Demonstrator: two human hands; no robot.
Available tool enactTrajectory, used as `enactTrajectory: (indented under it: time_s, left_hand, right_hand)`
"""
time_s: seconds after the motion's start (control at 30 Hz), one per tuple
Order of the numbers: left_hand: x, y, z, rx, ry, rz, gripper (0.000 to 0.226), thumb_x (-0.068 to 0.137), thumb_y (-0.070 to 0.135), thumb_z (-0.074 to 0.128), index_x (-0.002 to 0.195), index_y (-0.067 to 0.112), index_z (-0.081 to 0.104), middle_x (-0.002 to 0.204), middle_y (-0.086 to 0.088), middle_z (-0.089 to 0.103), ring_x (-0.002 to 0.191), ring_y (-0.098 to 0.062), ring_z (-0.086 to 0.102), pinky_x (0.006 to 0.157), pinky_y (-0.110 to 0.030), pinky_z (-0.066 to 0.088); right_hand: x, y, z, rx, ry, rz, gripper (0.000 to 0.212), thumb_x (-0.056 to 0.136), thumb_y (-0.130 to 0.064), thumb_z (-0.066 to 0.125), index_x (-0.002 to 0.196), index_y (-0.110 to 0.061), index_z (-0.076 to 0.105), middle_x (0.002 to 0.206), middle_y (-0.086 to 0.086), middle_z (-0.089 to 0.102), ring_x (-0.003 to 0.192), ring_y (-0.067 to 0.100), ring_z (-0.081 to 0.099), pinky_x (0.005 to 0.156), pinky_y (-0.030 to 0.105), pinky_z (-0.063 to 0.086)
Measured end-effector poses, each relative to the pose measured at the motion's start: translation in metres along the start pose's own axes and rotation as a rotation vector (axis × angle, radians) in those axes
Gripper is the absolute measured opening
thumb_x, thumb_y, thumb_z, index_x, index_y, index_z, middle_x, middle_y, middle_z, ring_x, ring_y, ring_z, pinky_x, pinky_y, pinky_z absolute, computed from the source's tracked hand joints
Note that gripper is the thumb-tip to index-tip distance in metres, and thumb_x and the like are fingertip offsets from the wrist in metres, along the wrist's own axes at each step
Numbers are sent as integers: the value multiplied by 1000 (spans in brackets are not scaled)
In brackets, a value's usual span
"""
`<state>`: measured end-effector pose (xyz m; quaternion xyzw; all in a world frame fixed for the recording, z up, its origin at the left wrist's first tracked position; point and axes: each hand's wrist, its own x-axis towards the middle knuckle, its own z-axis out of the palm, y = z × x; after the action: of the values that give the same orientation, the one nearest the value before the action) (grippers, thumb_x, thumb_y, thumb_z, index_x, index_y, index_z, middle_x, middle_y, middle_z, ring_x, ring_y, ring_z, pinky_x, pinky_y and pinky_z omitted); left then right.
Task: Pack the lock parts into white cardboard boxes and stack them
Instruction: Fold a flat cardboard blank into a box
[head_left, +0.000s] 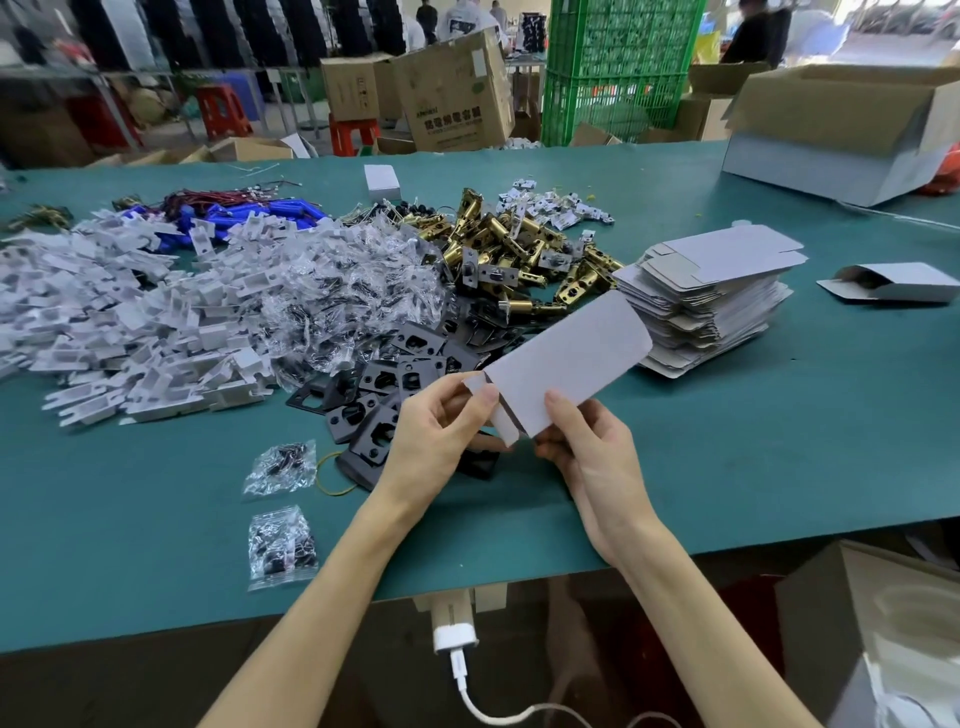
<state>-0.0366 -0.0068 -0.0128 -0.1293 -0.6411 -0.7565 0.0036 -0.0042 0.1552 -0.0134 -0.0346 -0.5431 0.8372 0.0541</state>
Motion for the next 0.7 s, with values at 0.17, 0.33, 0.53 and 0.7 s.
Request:
enactTrajectory:
  time_s: [0.17, 0.33, 0.53, 0.7]
  left_hand:
    - [-1, 3, 0, -20, -30, -7, 34, 99, 34, 61, 129, 19, 68, 103, -12, 75, 79, -24, 74, 56, -35, 63]
    - [0, 2, 0, -13, -61, -41, 52, 104, 35, 54, 154, 25, 47, 97, -11, 70, 65, -29, 68, 44, -34, 57]
    - [0, 0, -1, 48, -93, -39, 46, 108, 36, 47, 154, 31, 45, 86, -9, 68, 58, -26, 62, 41, -32, 53]
    - [0, 1, -1, 74, -88, -37, 46, 107, 38, 46, 153, 33, 46, 74, -11, 64, 48, -24, 58, 38, -29, 51]
  right_hand:
    - [0, 2, -1, -73, -43, -11, 41, 82, -38, 77, 112, -12, 68, 89, 0, 71, 75, 11, 64, 66, 24, 52]
    - [0, 1, 0, -121, -48, -40, 50, 75, -42, 81, 112, -11, 68, 86, -1, 72, 77, 12, 64, 65, 24, 53]
    - [0, 2, 0, -162, -26, -74, 49, 72, -39, 84, 107, -10, 67, 81, -2, 72, 71, 10, 64, 63, 22, 53]
    - [-1, 2, 1, -185, -46, -91, 35, 75, -36, 84, 100, -17, 70, 81, -2, 73, 69, 9, 63, 62, 21, 53]
